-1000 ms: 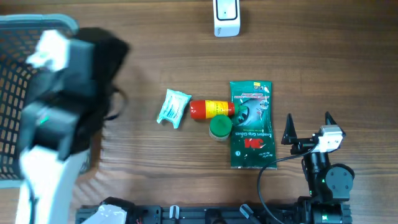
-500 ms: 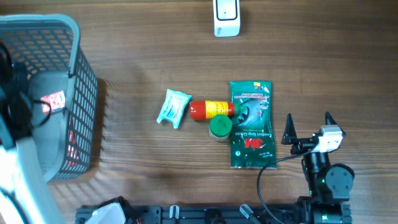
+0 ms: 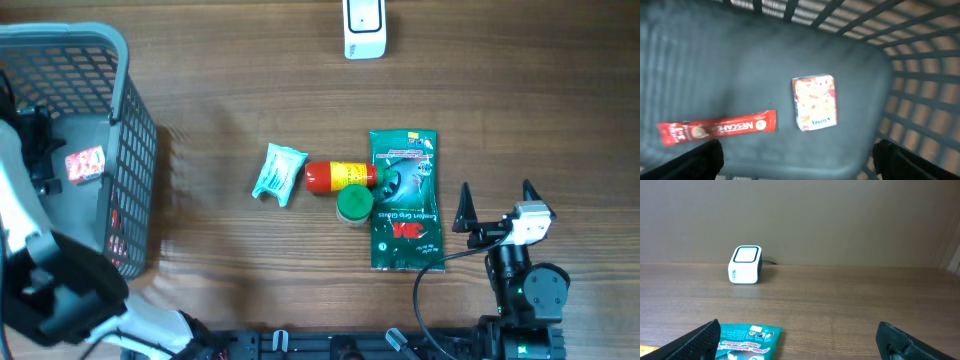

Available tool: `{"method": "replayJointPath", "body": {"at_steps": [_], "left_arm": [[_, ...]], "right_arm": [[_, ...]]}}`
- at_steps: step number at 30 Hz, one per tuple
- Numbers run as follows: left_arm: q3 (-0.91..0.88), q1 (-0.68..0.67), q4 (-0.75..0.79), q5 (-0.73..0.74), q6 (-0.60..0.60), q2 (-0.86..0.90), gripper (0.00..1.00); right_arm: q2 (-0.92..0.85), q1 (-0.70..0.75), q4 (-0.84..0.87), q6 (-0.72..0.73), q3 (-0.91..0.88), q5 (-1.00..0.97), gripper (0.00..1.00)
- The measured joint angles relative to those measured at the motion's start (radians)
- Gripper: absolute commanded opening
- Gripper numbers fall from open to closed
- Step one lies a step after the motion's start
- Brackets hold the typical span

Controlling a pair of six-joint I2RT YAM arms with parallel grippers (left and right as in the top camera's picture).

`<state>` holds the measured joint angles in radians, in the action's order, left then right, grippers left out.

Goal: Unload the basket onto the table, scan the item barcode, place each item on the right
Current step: 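Reach into the basket and grasp the small red-white box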

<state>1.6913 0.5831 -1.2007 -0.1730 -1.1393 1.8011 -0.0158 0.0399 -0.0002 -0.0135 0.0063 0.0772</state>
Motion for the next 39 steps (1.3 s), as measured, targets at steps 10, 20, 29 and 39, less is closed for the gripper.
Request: {"method": "replayJointPath", "body": {"at_steps": [10,20,29,39], "left_arm": [[0.0,-0.002,0.096,0.093,-0.156,0.215,1.0],[0.0,-0.006,0.129,0.123,-0.191,0.354,1.0],[0.002,-0.006,0.116,0.124,-0.195,0.372,0.75],[0.006,-0.006,0.032,0.134,-0.198,0.371,0.59]], "right_arm": [[0.0,0.0,0.0,0.0,0.0,0.0,1.0],[0.0,0.0,0.0,0.0,0.0,0.0,1.0],[0.0,0.0,0.0,0.0,0.0,0.0,1.0],[0.0,0.0,0.0,0.0,0.0,0.0,1.0]]}}
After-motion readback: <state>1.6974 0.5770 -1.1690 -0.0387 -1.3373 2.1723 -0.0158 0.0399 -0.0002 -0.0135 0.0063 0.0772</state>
